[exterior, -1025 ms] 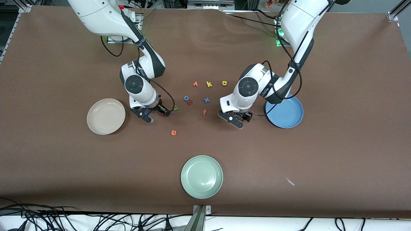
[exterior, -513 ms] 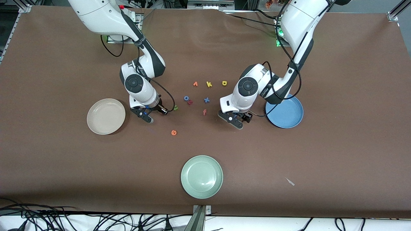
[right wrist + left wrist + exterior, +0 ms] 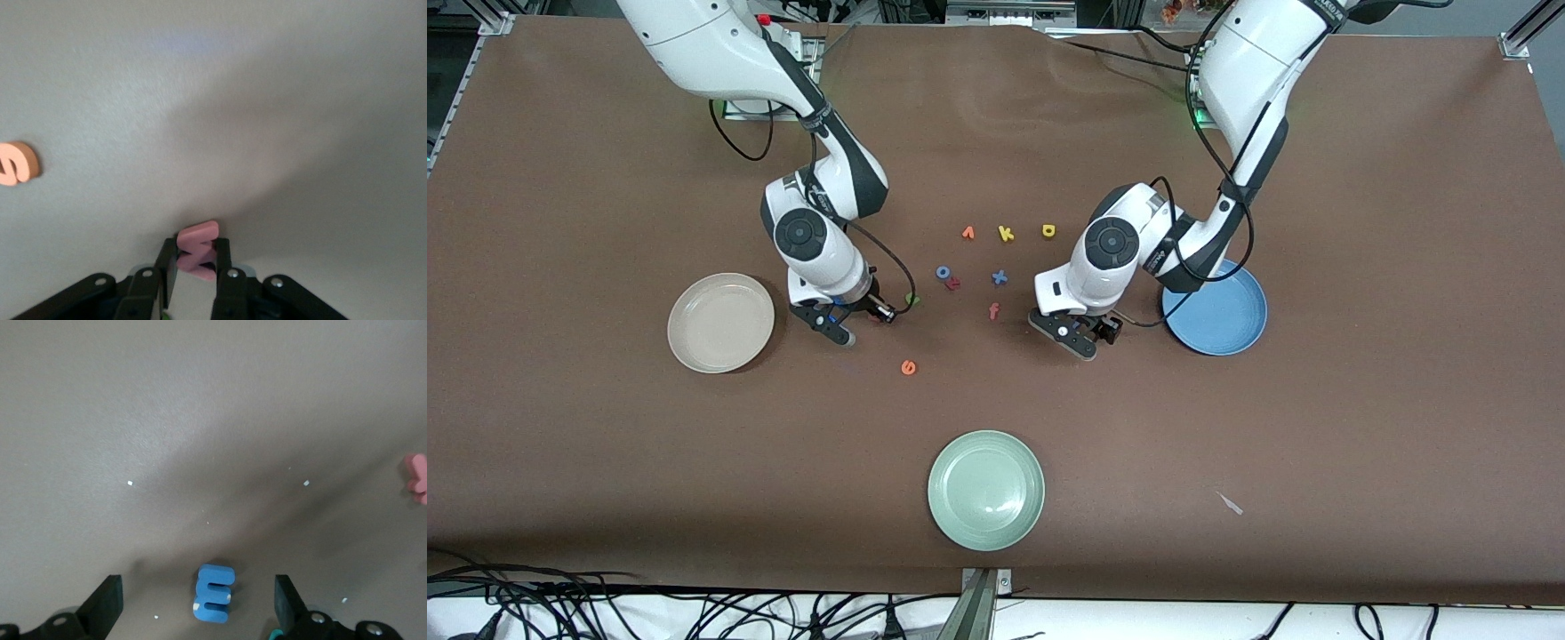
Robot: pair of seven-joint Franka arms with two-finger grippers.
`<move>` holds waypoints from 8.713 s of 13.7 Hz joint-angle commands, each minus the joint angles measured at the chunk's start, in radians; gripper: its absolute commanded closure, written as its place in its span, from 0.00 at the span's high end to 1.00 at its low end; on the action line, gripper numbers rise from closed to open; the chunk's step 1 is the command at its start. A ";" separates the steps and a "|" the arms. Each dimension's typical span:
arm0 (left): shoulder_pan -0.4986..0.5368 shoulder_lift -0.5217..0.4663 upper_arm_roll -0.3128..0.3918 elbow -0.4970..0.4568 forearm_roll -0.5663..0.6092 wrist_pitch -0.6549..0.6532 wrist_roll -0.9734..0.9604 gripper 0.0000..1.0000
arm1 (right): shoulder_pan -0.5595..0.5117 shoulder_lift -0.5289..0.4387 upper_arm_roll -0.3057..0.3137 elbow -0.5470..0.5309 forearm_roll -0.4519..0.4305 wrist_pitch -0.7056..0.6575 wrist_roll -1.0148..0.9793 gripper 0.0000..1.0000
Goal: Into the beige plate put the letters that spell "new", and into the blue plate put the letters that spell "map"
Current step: 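Drop the W on the white plate while the left gripper drops the E, then pick the green n with the right gripper while the left gripper picks the b, then drop the n on the white plate while the left gripper carries the b, then drop the b on the blue plate while the right gripper reaches the e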
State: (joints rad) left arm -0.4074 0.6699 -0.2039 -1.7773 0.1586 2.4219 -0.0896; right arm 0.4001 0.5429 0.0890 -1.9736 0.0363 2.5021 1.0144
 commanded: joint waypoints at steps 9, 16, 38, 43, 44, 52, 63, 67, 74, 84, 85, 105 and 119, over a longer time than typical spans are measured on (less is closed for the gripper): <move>-0.037 0.000 0.006 -0.045 0.059 0.028 -0.071 0.17 | 0.003 -0.146 -0.360 -0.054 0.016 -0.217 -0.802 0.00; -0.022 -0.065 0.006 -0.030 0.056 -0.059 -0.064 0.00 | -0.018 -0.118 -0.388 0.008 0.054 -0.286 -0.841 1.00; 0.384 -0.337 0.005 -0.406 0.059 -0.083 0.424 0.99 | 0.381 0.075 -0.287 0.101 0.270 -0.048 -0.005 0.99; 0.375 -0.382 -0.023 -0.369 0.042 -0.132 0.452 1.00 | 0.404 0.091 -0.287 0.094 0.272 -0.026 0.001 0.88; 0.375 -0.382 -0.041 -0.366 0.039 -0.133 0.424 1.00 | 0.407 0.091 -0.287 0.091 0.272 -0.026 0.001 0.84; 0.273 -0.302 -0.203 -0.286 0.018 -0.130 -0.153 1.00 | 0.411 0.078 -0.287 0.081 0.274 -0.032 -0.003 0.54; 0.124 -0.099 -0.195 -0.185 0.033 -0.038 -0.668 1.00 | 0.413 0.078 -0.273 0.085 0.272 -0.029 -0.016 0.21; 0.133 -0.076 -0.198 -0.185 0.207 -0.027 -0.662 0.93 | 0.410 0.068 -0.276 0.102 0.272 -0.045 -0.026 0.13; 0.114 -0.059 -0.201 -0.182 0.257 0.009 -0.661 0.74 | 0.401 0.066 -0.314 0.171 0.264 -0.153 -0.075 0.09; 0.113 -0.052 -0.204 -0.182 0.257 0.011 -0.659 0.39 | 0.271 0.057 -0.607 0.262 0.272 -0.460 -0.807 0.08; 0.113 -0.050 -0.204 -0.182 0.257 0.011 -0.659 0.30 | 0.257 0.058 -0.620 0.256 0.270 -0.459 -0.847 0.08; 0.240 -0.167 -0.204 -0.005 0.200 -0.544 -0.209 0.00 | 0.258 0.133 -0.471 0.399 0.332 -0.391 -0.645 1.00; 0.472 -0.222 -0.204 -0.246 0.222 -0.319 0.033 0.03 | 0.266 0.361 -0.298 0.596 0.330 -0.238 -0.361 0.90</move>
State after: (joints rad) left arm 0.0558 0.4917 -0.4032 -1.9846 0.3791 2.0837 -0.0762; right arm 0.6697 0.8832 -0.2203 -1.4157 0.3497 2.2667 0.6437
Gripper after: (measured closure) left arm 0.727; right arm 0.018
